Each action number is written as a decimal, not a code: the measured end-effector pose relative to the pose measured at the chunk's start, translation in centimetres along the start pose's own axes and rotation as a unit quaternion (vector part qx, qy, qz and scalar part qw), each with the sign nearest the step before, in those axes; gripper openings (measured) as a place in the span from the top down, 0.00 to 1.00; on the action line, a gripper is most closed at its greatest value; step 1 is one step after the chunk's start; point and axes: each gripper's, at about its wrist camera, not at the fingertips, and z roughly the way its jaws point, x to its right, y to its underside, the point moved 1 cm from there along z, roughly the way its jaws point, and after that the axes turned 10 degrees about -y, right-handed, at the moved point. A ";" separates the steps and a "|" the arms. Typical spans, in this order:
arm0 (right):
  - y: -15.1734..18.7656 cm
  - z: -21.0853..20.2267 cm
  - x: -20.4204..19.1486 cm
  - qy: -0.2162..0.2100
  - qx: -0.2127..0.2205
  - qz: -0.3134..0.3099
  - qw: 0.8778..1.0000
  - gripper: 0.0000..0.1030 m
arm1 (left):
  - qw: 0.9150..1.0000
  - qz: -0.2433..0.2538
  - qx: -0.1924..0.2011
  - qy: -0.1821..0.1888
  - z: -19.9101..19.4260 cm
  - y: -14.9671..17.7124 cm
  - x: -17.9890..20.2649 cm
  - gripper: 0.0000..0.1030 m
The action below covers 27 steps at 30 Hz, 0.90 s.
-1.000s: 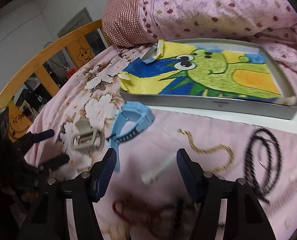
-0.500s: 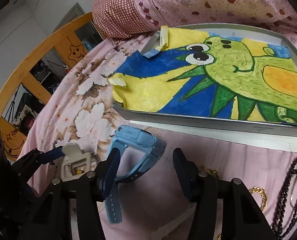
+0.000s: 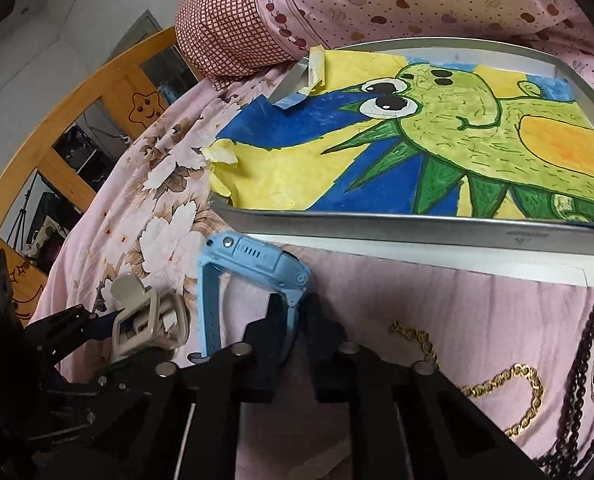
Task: Organize jewelry
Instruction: 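Carry buckle and watch into the grey tray and open both tools to release them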
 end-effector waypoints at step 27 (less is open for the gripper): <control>-11.1 -5.7 8.2 0.112 0.078 0.046 0.990 0.95 | 0.997 -0.079 -0.012 -0.015 6.2 -15.1 1.2 0.60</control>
